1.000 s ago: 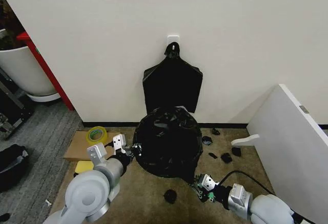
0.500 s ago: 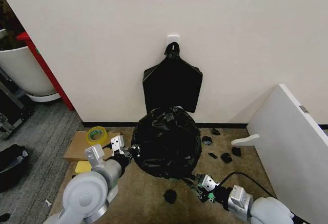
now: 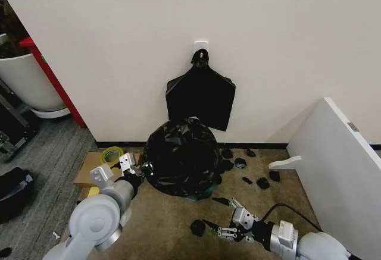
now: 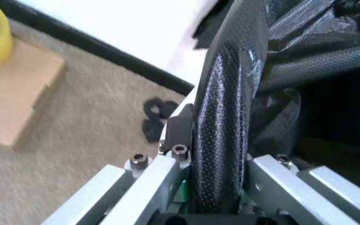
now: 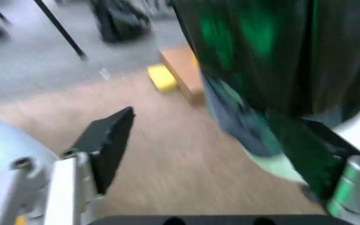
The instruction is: Place the garbage bag over the trash bin.
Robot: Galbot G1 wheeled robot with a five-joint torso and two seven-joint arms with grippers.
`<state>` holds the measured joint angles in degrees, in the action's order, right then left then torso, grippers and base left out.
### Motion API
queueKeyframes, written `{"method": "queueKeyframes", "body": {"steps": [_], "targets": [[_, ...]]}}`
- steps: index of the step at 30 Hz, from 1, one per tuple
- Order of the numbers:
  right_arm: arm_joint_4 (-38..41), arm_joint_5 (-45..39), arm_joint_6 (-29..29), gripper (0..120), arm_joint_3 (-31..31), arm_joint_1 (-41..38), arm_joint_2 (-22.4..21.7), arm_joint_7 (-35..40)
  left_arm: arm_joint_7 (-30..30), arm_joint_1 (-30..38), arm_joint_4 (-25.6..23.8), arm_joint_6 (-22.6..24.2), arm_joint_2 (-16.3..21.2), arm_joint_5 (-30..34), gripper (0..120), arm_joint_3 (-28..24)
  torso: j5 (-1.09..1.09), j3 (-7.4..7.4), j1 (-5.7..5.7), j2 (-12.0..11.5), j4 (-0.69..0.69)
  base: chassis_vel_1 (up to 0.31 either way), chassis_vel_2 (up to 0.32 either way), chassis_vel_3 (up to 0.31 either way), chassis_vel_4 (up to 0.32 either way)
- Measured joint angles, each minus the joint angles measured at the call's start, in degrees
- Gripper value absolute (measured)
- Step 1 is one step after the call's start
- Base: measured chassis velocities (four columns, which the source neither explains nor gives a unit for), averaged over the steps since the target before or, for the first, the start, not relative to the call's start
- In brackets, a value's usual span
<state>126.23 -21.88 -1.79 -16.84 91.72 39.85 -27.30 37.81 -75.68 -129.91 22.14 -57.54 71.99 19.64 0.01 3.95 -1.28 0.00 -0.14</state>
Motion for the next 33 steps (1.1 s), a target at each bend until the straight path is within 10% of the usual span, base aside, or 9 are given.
{"method": "queueKeyframes", "body": {"steps": [9, 21, 33], "targets": [[13.72, -27.18, 8.4, 100, -7.58, -1.39, -1.2, -0.43, -9.52, -1.53, 2.4, -2.53, 0.85, -12.73, 1, -0.98, 0.0, 0.0, 0.0, -0.01, -0.01, 0.0, 0.0, 0.0, 0.0], [10.24, -59.55, 15.72, 100, -15.91, -8.04, -2.45, 16.88, -25.43, -2.84, 4.65, -9.24, 3.41, -22.43, 1, -2.78, 0.01, 0.0, 0.0, -0.01, -0.02, 0.0, 0.0, 0.0, 0.0], [-2.85, -64.36, 18.35, 100, -12.61, -15.68, -3.21, 12.06, -35.99, -2.75, 7.66, -14.67, 6.28, -24.1, 1, -2.94, 0.0, 0.0, 0.0, -0.01, -0.01, 0.0, 0.0, 0.0, 0.0]]}}
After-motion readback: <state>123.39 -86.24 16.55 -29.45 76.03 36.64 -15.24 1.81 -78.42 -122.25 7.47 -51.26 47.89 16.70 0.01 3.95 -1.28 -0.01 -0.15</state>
